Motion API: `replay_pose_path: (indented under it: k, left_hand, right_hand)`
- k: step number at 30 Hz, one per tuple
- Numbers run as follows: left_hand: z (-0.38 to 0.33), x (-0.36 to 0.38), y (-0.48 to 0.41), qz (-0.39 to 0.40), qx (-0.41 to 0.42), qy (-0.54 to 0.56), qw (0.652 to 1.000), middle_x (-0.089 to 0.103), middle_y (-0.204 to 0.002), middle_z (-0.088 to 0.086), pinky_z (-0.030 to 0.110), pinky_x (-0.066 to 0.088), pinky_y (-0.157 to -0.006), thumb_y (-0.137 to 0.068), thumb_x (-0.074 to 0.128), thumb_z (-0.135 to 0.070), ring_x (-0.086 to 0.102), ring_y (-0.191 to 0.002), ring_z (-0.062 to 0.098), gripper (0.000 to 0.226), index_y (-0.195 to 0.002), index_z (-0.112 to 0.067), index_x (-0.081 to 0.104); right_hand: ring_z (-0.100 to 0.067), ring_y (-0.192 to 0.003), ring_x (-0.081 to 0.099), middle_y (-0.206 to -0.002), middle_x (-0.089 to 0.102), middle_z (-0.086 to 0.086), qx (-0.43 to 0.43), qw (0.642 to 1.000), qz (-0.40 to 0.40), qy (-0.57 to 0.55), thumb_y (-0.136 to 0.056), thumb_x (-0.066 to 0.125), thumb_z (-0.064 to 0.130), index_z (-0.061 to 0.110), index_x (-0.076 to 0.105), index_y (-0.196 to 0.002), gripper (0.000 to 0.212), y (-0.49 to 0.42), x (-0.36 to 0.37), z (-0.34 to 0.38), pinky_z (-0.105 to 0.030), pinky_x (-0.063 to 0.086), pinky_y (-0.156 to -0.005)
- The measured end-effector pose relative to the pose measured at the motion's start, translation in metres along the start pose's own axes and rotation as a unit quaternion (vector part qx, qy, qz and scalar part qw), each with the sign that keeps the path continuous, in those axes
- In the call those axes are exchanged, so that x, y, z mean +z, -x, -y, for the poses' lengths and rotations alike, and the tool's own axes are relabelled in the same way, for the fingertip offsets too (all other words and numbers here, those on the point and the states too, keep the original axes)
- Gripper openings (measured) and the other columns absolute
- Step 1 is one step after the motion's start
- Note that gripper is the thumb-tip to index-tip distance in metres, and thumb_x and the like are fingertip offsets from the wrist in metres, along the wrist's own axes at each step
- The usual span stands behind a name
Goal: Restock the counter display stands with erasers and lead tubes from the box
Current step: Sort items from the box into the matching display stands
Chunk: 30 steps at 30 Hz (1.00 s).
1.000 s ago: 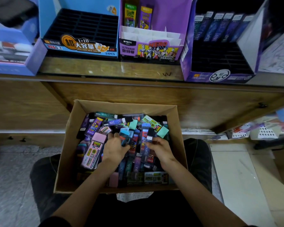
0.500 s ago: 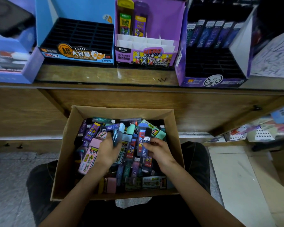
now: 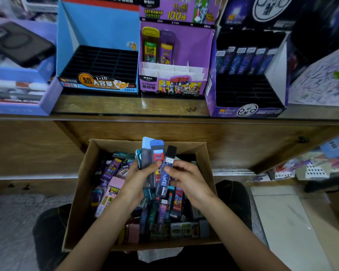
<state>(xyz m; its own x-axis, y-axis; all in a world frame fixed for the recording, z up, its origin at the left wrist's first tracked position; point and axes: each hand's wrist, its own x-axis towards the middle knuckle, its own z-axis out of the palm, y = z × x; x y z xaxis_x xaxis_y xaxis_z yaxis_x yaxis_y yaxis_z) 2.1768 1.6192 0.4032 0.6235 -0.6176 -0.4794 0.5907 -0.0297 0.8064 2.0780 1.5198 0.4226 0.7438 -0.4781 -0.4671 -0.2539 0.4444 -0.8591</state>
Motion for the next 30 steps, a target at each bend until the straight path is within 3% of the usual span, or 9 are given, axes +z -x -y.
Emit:
replay_pose_path:
  k: [8,11,14,18,21,26,27,29,30]
  left_hand:
    - [-0.026,0.017,0.016,0.036,0.041,-0.011,0.998,0.071,-0.107,0.011,0.046,0.055,-0.082,-0.068,0.072,-0.018,0.068,-0.097,0.03,0.054,-0.119,-0.011,0.058]
    - [-0.042,0.025,0.018,0.037,0.062,-0.017,0.997,0.072,-0.104,0.007,0.041,0.058,-0.073,-0.065,0.072,-0.02,0.069,-0.094,0.026,0.055,-0.118,-0.014,0.06]
    - [-0.065,0.035,0.018,0.051,0.101,-0.021,0.993,0.073,-0.1,0.003,0.031,0.057,-0.063,-0.064,0.072,-0.02,0.07,-0.089,0.021,0.05,-0.113,-0.018,0.061]
    - [-0.097,0.055,0.017,0.052,0.16,-0.033,0.985,0.073,-0.099,0.0,0.025,0.056,-0.065,-0.065,0.071,-0.021,0.07,-0.088,0.016,0.052,-0.116,-0.017,0.059]
    - [-0.117,0.067,0.015,0.056,0.193,-0.043,0.979,0.072,-0.103,0.0,0.026,0.056,-0.071,-0.067,0.07,-0.021,0.069,-0.093,0.016,0.054,-0.119,-0.016,0.057]
    - [-0.138,0.08,0.007,0.053,0.217,-0.037,0.974,0.071,-0.105,0.0,0.03,0.055,-0.071,-0.067,0.068,-0.019,0.068,-0.094,0.017,0.057,-0.122,-0.016,0.055]
    - [-0.14,0.082,0.006,0.052,0.219,-0.032,0.974,0.071,-0.105,0.001,0.029,0.056,-0.07,-0.067,0.068,-0.019,0.068,-0.093,0.016,0.056,-0.122,-0.017,0.055]
    - [-0.142,0.084,0.004,0.053,0.22,-0.027,0.974,0.072,-0.099,-0.001,0.026,0.057,-0.065,-0.066,0.068,-0.018,0.07,-0.087,0.014,0.052,-0.117,-0.018,0.057]
    - [-0.141,0.084,0.003,0.055,0.221,-0.029,0.973,0.073,-0.095,-0.003,0.024,0.057,-0.063,-0.067,0.068,-0.017,0.07,-0.085,0.013,0.048,-0.114,-0.019,0.059]
  right_hand:
    - [-0.03,-0.091,0.063,-0.097,0.069,-0.01,-0.066,0.993,-0.008,0.096,-0.086,0.064,0.017,0.008,0.066,-0.097,0.014,0.016,-0.02,0.035,-0.04,0.047,-0.081]
    - [-0.024,-0.084,0.058,-0.094,0.063,-0.017,-0.118,0.987,0.005,0.11,-0.084,0.065,0.016,0.003,0.064,-0.094,0.016,0.025,-0.038,0.062,-0.032,0.045,-0.071]
    - [-0.011,-0.072,0.061,-0.081,0.067,-0.005,-0.187,0.976,0.003,0.107,-0.076,0.068,0.02,0.01,0.067,-0.086,0.014,0.032,-0.056,0.099,-0.021,0.048,-0.062]
    - [-0.013,-0.074,0.063,-0.079,0.071,0.0,-0.273,0.951,-0.039,0.138,-0.082,0.065,0.014,0.015,0.067,-0.085,0.004,0.026,-0.083,0.157,-0.02,0.051,-0.062]
    - [-0.009,-0.079,0.067,-0.081,0.072,0.003,-0.324,0.928,-0.082,0.161,-0.089,0.06,0.008,0.015,0.066,-0.089,0.009,0.009,-0.103,0.201,-0.02,0.054,-0.067]
    - [0.003,-0.06,0.06,-0.066,0.064,0.013,-0.366,0.878,-0.148,0.271,-0.088,0.062,0.005,0.022,0.058,-0.074,0.021,-0.031,-0.112,0.246,-0.017,0.054,-0.063]
    - [0.002,-0.06,0.06,-0.07,0.066,0.01,-0.362,0.874,-0.144,0.289,-0.087,0.062,0.005,0.019,0.06,-0.077,0.018,-0.04,-0.112,0.249,-0.018,0.053,-0.063]
    - [-0.008,-0.066,0.06,-0.08,0.067,-0.01,-0.346,0.869,-0.133,0.329,-0.086,0.064,0.007,0.005,0.063,-0.088,0.003,-0.053,-0.114,0.251,-0.032,0.052,-0.07]
    - [-0.013,-0.068,0.06,-0.082,0.066,-0.018,-0.339,0.866,-0.133,0.343,-0.086,0.065,0.008,-0.002,0.062,-0.092,0.012,-0.058,-0.115,0.25,-0.039,0.051,-0.072]
